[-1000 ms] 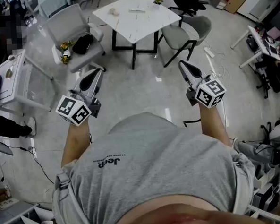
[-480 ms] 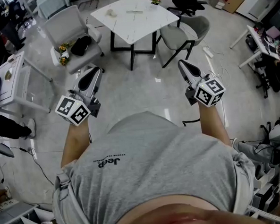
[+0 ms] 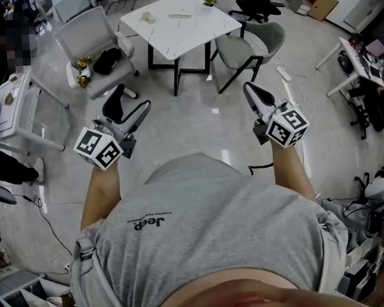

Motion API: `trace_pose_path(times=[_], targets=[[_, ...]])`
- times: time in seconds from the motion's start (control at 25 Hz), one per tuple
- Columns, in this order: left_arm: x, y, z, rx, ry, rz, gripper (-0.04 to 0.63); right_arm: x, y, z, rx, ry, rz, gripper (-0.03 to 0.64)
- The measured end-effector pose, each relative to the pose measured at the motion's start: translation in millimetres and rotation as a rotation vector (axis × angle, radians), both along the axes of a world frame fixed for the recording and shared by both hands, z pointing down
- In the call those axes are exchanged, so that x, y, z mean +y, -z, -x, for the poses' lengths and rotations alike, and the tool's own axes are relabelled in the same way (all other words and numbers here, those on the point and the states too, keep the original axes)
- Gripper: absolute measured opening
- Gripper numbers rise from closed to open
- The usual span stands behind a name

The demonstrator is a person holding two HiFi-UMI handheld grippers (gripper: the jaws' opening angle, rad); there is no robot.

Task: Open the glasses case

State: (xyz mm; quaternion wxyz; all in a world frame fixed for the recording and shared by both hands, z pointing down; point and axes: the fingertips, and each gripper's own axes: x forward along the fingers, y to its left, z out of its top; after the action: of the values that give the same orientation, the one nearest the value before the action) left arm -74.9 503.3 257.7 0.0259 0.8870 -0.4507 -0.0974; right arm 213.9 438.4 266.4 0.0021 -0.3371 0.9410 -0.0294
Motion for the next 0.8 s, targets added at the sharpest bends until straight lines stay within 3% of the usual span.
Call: trace_pose_path(times=[0.44, 0.8], targets=[[-15.9, -7.5, -50.4, -0.008, 0.008, 0.033, 0.445, -24.9, -7.7, -42.6, -0.033, 0.027, -0.004, 0.003], [-77.5, -22.9, -18.7, 0.010, -0.019, 0.059, 0.445, -79.1, -21.5, -6.0, -0.017, 0.019, 0.018, 0.003]])
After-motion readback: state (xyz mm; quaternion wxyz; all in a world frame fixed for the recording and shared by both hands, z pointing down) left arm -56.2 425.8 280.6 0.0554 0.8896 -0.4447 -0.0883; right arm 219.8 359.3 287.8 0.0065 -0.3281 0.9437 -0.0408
